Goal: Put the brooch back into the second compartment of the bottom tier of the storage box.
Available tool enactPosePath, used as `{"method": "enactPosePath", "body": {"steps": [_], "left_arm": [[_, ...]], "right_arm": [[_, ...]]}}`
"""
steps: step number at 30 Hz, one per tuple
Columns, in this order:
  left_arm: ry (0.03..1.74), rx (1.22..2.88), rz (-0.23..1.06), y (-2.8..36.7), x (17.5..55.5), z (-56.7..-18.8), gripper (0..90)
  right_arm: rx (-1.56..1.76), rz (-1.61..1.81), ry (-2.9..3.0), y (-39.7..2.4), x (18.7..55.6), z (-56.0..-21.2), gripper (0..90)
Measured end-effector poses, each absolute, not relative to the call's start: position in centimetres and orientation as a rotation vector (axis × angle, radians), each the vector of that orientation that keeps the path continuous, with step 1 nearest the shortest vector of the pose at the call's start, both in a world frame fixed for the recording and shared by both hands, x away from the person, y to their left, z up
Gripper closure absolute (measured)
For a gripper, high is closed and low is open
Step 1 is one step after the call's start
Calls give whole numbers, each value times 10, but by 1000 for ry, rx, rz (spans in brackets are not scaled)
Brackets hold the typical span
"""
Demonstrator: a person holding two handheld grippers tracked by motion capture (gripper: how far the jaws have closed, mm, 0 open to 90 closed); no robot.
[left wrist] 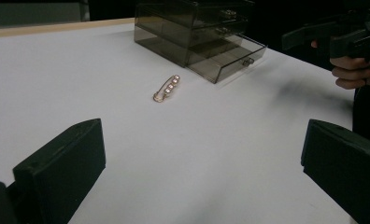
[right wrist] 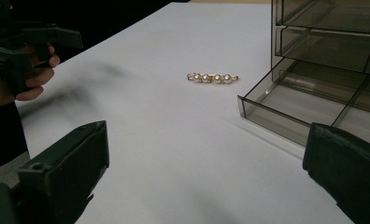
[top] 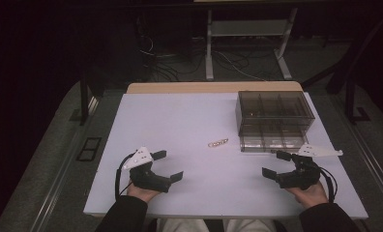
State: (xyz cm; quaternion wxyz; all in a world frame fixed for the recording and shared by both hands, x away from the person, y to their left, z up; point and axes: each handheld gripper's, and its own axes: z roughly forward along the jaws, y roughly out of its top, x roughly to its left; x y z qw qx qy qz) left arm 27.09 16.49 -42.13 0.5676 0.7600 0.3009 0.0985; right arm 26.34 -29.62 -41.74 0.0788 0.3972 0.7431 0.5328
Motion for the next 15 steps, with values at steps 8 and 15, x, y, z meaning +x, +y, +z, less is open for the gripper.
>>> {"method": "enactPosePath", "body": {"steps": [8,15], "left_arm": [[722,1789,235,167,270,-421,0],[727,1795,223,167,270,-421,0]], "right_arm": [[1191,1601,2223,-297,264,-417,2],[1185,1606,2231,-296,262,-417,2]]}}
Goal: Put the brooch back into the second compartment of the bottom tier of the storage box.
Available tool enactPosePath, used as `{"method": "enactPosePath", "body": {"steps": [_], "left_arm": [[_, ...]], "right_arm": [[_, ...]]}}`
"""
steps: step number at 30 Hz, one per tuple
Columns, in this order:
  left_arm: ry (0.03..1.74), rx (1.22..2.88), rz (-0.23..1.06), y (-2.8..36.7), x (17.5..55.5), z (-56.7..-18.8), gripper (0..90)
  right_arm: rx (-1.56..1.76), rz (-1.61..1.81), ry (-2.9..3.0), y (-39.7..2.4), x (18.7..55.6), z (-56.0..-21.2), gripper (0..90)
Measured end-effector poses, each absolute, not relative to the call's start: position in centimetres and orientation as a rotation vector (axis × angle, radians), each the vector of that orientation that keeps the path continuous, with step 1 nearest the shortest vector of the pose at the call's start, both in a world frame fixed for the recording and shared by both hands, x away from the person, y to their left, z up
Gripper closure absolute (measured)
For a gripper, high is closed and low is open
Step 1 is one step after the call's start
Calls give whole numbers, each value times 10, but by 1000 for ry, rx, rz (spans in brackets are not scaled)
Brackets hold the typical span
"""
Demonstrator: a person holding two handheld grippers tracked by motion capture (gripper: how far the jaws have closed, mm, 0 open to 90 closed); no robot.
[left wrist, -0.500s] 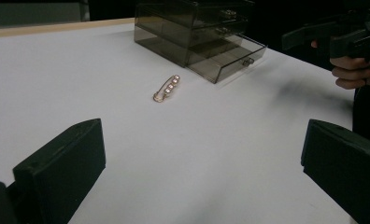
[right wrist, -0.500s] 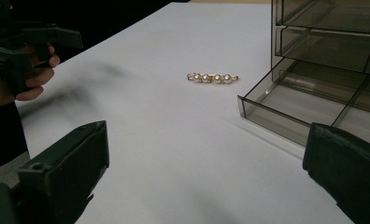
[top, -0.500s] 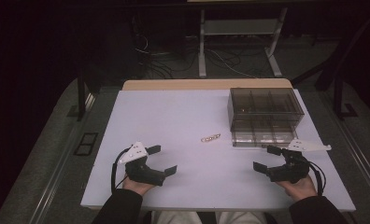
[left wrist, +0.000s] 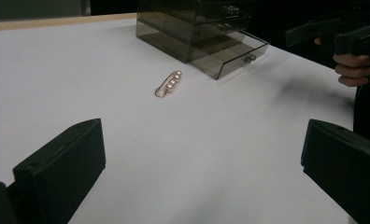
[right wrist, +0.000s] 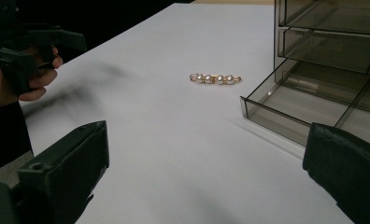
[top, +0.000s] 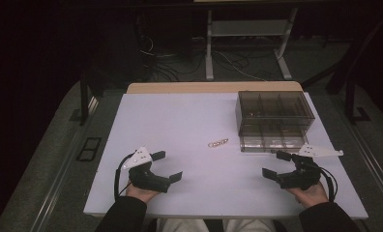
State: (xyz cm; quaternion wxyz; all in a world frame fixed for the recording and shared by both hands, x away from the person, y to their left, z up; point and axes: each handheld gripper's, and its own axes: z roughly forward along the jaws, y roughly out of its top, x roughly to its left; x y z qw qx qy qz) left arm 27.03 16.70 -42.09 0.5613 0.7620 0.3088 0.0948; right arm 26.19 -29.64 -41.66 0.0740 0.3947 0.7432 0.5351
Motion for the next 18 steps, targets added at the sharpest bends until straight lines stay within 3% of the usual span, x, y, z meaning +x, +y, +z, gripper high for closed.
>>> {"method": "enactPosePath", "body": {"steps": [18], "left_arm": [[668,1912,226,148,280,-396,0]], "right_arm": [[1180,1612,2249,-294,261,-417,2]]}}
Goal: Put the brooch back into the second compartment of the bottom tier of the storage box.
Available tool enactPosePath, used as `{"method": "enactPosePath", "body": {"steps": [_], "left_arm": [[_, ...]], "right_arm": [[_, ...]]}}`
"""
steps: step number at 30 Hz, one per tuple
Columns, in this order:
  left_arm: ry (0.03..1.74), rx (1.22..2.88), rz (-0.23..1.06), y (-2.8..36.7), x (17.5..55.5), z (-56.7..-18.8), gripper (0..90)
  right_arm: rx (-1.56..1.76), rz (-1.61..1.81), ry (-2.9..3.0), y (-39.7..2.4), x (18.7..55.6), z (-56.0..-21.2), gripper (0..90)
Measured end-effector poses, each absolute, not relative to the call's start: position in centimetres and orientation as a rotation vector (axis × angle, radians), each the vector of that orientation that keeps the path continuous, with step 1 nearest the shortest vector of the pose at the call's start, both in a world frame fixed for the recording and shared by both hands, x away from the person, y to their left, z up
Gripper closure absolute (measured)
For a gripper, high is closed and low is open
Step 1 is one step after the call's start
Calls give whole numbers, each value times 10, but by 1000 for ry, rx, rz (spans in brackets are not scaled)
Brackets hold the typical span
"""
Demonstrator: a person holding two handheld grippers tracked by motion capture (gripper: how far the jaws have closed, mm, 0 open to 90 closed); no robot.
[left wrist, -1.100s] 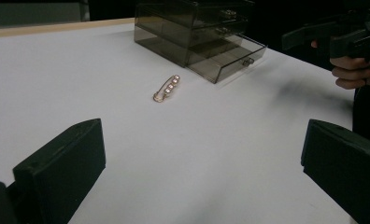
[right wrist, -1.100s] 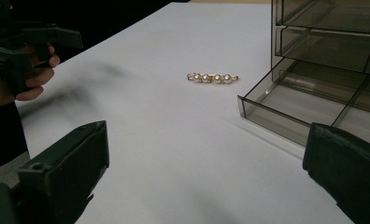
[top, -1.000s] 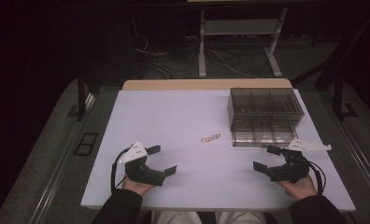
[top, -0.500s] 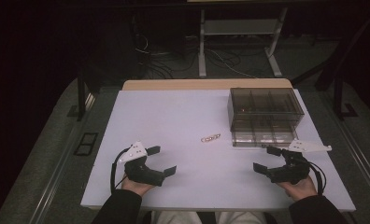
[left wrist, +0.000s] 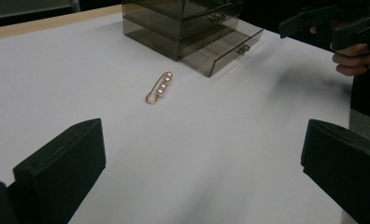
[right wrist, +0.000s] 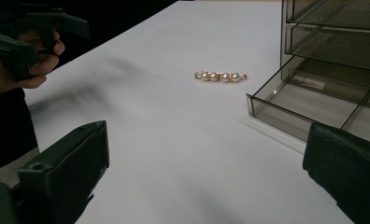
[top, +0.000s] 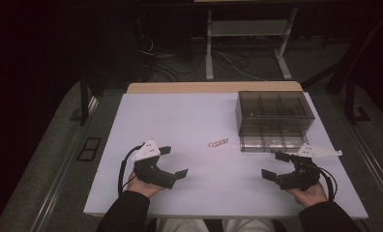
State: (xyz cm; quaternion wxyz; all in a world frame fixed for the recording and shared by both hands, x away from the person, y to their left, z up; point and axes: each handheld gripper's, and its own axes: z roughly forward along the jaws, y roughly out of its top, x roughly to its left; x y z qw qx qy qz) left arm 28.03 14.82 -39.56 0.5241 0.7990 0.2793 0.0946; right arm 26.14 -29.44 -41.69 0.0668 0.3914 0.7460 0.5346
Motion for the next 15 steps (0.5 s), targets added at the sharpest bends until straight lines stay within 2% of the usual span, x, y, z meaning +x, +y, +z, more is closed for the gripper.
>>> {"method": "enactPosePath", "body": {"steps": [15], "left_arm": [[647,1968,192,135,300,-381,0]], "right_arm": [[1174,1603,2259,-294,259,-416,2]]}}
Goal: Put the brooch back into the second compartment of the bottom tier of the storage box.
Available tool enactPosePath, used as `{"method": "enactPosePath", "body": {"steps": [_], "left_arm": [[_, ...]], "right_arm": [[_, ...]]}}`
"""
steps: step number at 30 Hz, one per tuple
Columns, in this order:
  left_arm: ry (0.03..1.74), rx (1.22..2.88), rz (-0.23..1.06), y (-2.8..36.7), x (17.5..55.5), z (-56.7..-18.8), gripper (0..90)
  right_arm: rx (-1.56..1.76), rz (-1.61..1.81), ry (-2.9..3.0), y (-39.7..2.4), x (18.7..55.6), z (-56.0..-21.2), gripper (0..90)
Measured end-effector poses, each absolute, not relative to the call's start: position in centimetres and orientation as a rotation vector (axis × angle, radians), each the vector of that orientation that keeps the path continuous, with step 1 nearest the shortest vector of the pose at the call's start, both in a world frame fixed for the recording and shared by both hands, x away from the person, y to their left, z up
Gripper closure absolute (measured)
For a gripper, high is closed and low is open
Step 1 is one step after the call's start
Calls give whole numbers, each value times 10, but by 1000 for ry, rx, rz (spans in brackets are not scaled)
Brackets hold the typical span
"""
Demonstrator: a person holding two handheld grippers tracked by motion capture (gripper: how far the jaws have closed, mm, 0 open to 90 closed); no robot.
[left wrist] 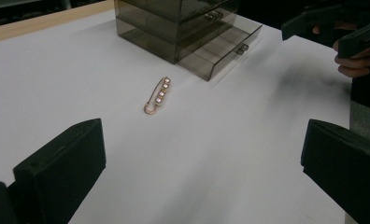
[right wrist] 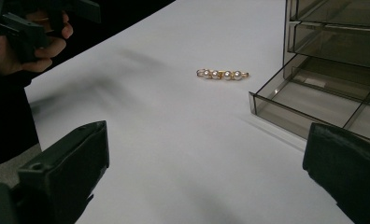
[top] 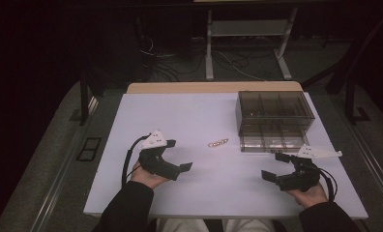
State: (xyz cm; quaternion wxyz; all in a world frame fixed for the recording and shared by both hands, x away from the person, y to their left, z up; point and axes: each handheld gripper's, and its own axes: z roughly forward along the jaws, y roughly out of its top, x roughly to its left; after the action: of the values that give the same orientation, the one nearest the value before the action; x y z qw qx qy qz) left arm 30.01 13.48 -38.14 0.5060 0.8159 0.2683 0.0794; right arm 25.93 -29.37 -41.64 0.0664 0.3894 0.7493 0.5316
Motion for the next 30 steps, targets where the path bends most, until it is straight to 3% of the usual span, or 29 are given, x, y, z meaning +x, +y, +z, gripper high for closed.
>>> {"method": "enactPosePath", "body": {"steps": [30], "left_arm": [[574,2100,128,95,346,-364,0]], "right_arm": [[1161,1580,2285,-290,257,-417,2]]}}
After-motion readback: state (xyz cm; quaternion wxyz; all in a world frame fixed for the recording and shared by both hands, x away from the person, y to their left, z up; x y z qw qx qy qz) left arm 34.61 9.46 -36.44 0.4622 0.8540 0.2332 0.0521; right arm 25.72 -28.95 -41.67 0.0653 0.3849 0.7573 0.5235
